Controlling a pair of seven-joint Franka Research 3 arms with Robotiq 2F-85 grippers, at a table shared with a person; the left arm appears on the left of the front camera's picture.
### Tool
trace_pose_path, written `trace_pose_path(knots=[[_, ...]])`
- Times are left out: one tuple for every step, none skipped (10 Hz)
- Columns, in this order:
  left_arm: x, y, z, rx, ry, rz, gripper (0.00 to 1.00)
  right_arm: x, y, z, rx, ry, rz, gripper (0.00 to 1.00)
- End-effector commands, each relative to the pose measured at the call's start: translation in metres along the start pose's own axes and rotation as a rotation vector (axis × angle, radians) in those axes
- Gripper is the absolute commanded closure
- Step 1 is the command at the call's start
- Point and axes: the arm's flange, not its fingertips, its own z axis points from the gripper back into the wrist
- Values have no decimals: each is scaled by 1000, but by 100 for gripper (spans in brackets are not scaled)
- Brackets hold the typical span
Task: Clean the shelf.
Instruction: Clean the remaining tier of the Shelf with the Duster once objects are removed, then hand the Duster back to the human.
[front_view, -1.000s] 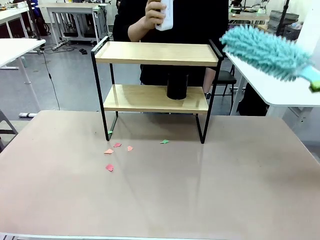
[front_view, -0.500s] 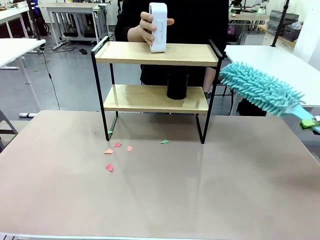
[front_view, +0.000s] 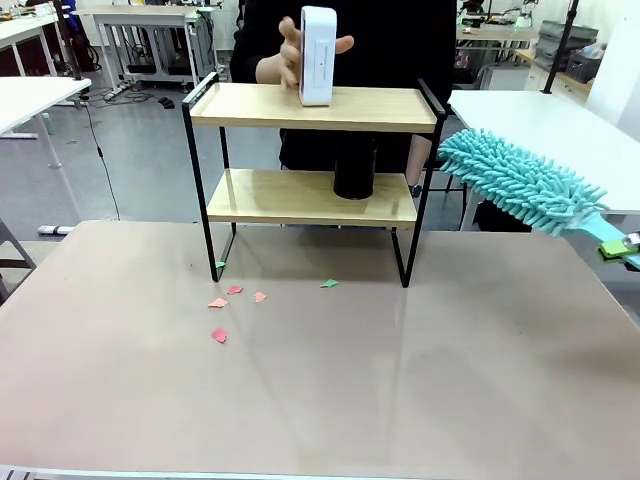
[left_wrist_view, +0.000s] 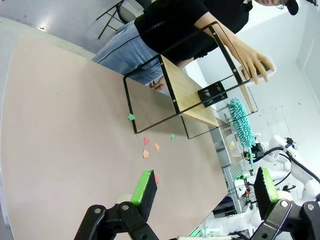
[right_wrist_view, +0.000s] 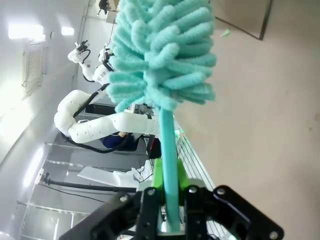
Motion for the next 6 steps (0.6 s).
trace_pose_path(knots=[[0,-1,-1,-15,-11,-23,0,-1,6,2,14,-12,15,88],[0,-1,-1,-15,-11,-23,0,-1,6,2,14,-12,15,88],[0,-1,-1,-15,-11,-23,0,-1,6,2,14,-12,15,88],[0,-1,-1,-15,-11,-23,0,-1,6,2,14,-12,15,88],[0,-1,-1,-15,-11,-23,0,-1,6,2,14,-12,15,88],[0,-1,-1,-15,-11,-23,0,-1,6,2,14,-12,15,88]])
